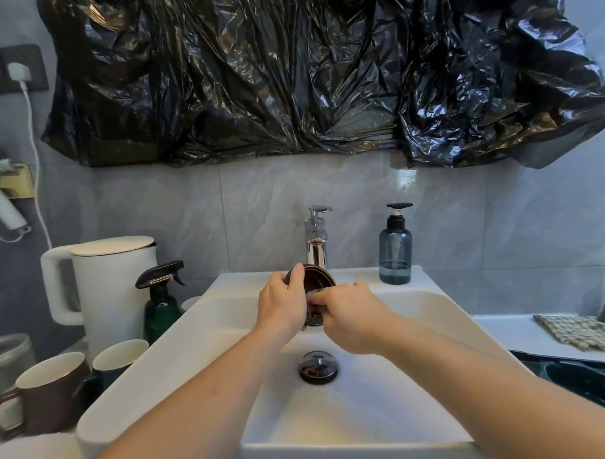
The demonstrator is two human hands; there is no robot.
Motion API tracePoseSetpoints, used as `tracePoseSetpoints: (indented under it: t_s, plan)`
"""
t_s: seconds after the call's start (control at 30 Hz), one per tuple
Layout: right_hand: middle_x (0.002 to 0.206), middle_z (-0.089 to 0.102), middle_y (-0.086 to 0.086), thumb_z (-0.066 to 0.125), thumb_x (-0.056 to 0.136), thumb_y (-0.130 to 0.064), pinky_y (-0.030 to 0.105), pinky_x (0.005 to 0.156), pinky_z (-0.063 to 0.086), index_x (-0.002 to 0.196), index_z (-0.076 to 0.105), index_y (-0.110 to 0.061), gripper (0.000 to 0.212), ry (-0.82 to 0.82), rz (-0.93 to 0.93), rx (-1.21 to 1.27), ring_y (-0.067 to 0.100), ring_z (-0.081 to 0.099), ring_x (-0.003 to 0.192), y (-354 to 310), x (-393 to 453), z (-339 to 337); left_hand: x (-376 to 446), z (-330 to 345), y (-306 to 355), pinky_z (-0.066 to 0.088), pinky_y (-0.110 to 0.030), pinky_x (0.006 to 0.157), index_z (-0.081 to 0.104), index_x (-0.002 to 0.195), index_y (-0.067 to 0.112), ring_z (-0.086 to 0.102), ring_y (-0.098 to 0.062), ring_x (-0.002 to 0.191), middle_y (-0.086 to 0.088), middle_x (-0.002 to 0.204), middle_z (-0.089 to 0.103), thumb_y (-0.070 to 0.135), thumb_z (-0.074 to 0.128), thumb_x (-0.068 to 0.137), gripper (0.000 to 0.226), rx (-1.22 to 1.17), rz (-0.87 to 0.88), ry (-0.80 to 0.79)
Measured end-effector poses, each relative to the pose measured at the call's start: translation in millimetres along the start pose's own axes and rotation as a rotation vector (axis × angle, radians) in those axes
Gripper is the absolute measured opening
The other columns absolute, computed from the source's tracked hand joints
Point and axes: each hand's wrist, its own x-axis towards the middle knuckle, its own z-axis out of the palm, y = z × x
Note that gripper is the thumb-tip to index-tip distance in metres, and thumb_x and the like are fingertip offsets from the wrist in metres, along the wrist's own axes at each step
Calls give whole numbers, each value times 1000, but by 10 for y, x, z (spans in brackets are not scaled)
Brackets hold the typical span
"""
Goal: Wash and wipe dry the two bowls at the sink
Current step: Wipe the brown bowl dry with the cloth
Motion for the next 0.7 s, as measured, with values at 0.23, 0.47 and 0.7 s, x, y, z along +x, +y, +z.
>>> tracePoseSetpoints:
  t_s: [0.23, 0.47, 0.7]
  plan:
    - [123, 65, -21, 35, 94, -6, 41, 103, 35, 124, 61, -43, 55, 3, -101, 217, 16, 50, 115, 35, -38, 91, 51, -37, -27, 57, -31, 44, 68, 112, 9, 70, -28, 84, -7, 102, 71, 52, 46, 106, 49, -88, -59, -24]
    - [171, 13, -13, 47, 90, -15, 43, 116, 18, 163, 14, -34, 83, -34, -7, 95, 13, 14, 155, 25, -59, 59, 23, 55, -7, 59, -35, 46, 66, 110, 3, 75, -29, 76, -20, 109, 72, 52, 49, 106, 53, -155, -44, -83]
    - [139, 59, 0, 56, 91, -33, 40, 99, 37, 142, 48, -20, 52, 117, 23, -122, 25, 58, 122, -38, 9, 109, -13, 59, 34, 49, -27, 66, 59, 108, 5, 59, -26, 86, -11, 109, 66, 46, 49, 108, 42, -67, 40, 46]
